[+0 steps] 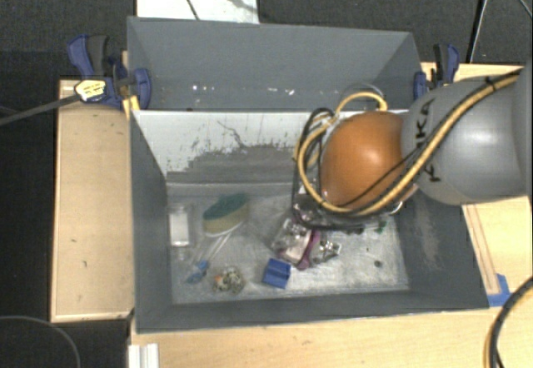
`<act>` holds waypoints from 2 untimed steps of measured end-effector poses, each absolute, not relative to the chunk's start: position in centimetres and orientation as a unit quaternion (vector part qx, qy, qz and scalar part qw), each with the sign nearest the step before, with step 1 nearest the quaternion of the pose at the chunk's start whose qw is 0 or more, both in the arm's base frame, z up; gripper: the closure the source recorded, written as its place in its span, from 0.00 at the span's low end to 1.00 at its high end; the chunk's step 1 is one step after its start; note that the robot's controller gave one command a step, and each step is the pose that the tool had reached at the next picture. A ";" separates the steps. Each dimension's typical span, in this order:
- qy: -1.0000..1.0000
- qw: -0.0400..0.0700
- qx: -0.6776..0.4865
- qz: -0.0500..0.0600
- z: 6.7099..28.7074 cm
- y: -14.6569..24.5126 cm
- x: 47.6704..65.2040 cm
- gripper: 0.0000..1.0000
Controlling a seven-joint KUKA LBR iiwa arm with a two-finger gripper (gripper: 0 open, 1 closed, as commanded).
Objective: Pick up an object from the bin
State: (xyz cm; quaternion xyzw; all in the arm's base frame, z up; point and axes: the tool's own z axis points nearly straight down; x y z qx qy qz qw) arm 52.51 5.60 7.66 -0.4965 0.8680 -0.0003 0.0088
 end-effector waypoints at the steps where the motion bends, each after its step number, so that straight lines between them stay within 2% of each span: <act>1: 0.720 0.001 -0.694 -0.001 18.3 1.4 53.4 1.00; 2: 0.714 0.003 -0.700 -0.001 23.8 2.9 53.5 1.00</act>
Offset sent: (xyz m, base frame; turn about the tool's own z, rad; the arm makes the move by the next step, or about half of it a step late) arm 0.0081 -0.0419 0.1052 -0.4970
